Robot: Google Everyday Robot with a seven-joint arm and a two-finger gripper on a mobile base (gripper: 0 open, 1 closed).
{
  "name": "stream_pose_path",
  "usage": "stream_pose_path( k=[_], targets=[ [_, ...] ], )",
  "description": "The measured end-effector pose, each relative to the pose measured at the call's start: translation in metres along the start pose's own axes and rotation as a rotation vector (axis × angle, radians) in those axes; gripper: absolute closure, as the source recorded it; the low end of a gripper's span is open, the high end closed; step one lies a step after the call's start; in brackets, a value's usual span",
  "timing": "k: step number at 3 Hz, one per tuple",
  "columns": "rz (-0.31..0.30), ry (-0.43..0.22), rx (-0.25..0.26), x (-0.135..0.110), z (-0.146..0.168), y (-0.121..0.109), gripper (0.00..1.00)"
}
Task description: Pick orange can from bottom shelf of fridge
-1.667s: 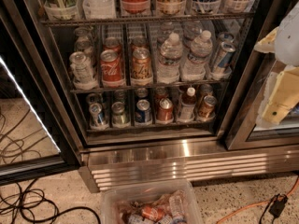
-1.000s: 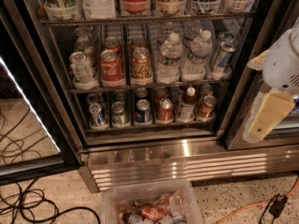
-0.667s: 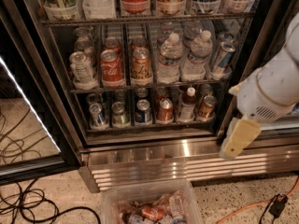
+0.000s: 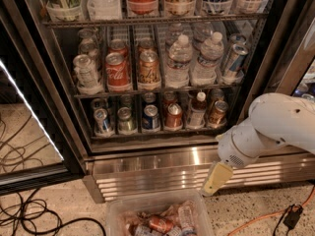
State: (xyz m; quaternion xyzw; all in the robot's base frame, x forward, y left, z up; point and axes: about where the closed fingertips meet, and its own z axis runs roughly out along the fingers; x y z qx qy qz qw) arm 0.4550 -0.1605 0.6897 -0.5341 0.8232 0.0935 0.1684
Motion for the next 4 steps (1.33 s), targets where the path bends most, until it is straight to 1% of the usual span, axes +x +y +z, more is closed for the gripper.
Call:
stream_pose_path(
  k=[1,2,3,4],
  targets=[
    [0.000,0.000,0.000,0.000,0.000,0.000,0.00],
    [0.010,-0.010,-0.030,0.000,0.018,-0.001,0.00],
    [0.078,-0.026,-0.049,0.015,0.063,-0.004,0.00],
    [0.208,-0.079,-0.023,0.030,0.108,-0.011,0.00]
  ],
)
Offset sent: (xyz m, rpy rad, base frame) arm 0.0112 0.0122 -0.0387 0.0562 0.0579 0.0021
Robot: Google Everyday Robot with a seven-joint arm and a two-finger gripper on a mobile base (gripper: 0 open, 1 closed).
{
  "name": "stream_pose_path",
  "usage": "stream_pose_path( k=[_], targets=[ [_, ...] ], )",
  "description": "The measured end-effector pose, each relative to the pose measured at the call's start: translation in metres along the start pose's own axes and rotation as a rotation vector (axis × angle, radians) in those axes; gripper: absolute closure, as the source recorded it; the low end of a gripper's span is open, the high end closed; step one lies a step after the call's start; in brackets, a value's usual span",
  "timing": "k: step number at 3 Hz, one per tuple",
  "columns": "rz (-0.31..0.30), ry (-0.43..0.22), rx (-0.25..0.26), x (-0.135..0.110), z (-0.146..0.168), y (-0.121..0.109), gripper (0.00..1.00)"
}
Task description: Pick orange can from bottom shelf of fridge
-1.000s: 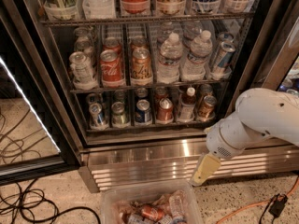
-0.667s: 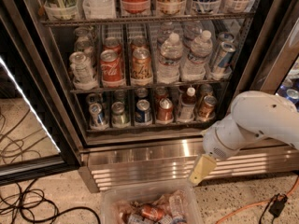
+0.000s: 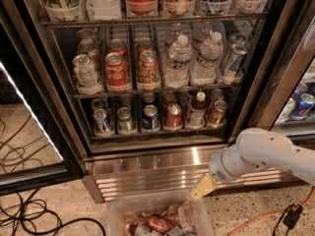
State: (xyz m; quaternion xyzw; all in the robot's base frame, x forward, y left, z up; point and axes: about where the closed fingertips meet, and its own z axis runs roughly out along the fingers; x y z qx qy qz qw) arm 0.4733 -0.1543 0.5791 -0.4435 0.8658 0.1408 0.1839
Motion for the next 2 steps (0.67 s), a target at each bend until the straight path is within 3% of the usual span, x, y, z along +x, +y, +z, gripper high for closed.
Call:
stream_pose_path(
  k=[1,2],
  targets=[
    [0.085,0.007,0.082,0.020,0.026,-0.002,0.00],
    [0.145,0.040,0.190,0.048,0.028,-0.003,0.00]
  ],
)
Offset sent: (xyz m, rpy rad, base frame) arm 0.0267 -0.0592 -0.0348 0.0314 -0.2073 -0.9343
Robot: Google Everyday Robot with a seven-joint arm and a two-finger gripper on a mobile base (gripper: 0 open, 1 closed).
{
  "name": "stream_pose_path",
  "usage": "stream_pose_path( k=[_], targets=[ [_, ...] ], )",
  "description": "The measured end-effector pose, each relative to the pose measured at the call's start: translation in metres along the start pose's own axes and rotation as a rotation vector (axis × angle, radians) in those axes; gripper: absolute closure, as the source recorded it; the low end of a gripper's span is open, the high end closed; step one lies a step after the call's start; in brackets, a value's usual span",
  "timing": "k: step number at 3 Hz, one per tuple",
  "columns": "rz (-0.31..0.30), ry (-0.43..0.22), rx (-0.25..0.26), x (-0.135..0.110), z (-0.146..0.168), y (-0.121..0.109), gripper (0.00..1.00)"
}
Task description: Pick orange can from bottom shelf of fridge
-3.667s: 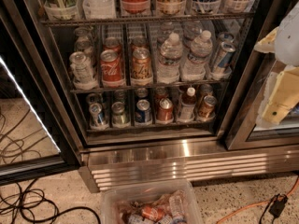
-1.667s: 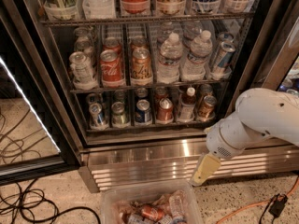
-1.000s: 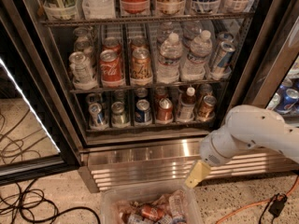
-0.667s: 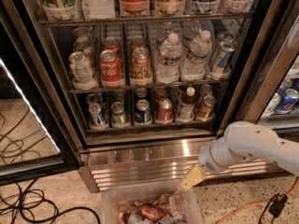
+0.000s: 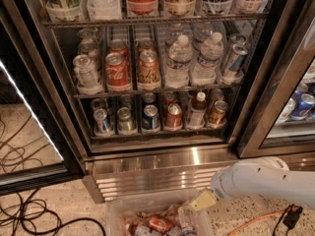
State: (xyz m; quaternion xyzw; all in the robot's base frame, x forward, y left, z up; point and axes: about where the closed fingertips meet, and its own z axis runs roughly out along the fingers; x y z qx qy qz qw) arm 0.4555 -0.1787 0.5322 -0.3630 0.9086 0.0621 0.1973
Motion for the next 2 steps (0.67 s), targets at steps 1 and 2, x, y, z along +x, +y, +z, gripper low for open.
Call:
stream_pose_path(
  k=[1,2],
  targets=[
    [0.076,-0.007,0.029,0.0102,0.0050,-0.0038,0.00],
    [0.076,-0.009,0.029,0.0092,0.0048,-0.0041,0.00]
  ],
)
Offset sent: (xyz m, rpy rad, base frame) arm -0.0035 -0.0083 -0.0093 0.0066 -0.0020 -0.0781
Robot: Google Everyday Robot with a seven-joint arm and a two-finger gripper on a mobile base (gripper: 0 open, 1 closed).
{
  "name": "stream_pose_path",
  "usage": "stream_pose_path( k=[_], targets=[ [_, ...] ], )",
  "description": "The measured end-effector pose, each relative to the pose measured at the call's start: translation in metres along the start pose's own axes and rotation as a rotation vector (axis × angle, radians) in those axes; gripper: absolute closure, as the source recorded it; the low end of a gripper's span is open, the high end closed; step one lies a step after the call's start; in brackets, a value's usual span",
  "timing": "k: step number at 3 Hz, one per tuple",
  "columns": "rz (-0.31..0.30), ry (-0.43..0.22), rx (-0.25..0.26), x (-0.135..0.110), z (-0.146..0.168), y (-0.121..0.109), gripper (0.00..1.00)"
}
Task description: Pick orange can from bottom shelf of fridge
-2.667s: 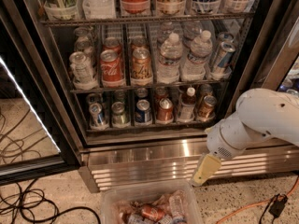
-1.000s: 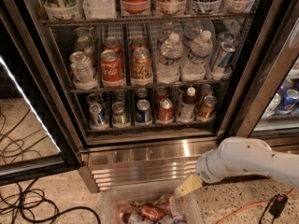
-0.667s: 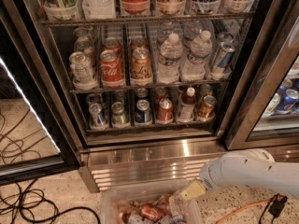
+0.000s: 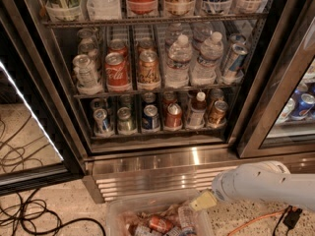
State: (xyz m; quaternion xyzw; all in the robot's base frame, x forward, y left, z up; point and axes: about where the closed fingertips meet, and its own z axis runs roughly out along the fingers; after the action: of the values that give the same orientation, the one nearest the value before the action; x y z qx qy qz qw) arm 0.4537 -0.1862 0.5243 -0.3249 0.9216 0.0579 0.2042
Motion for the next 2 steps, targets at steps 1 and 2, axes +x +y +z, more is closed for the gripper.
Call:
stream_pose_path(
  k=[1,2],
  targets=[
    [0.057,-0.045,0.020,-0.005,0.001,-0.008,0.00],
    [0.184,-0.127,0.060,-0.004,0.001,-0.023,0.00]
  ],
)
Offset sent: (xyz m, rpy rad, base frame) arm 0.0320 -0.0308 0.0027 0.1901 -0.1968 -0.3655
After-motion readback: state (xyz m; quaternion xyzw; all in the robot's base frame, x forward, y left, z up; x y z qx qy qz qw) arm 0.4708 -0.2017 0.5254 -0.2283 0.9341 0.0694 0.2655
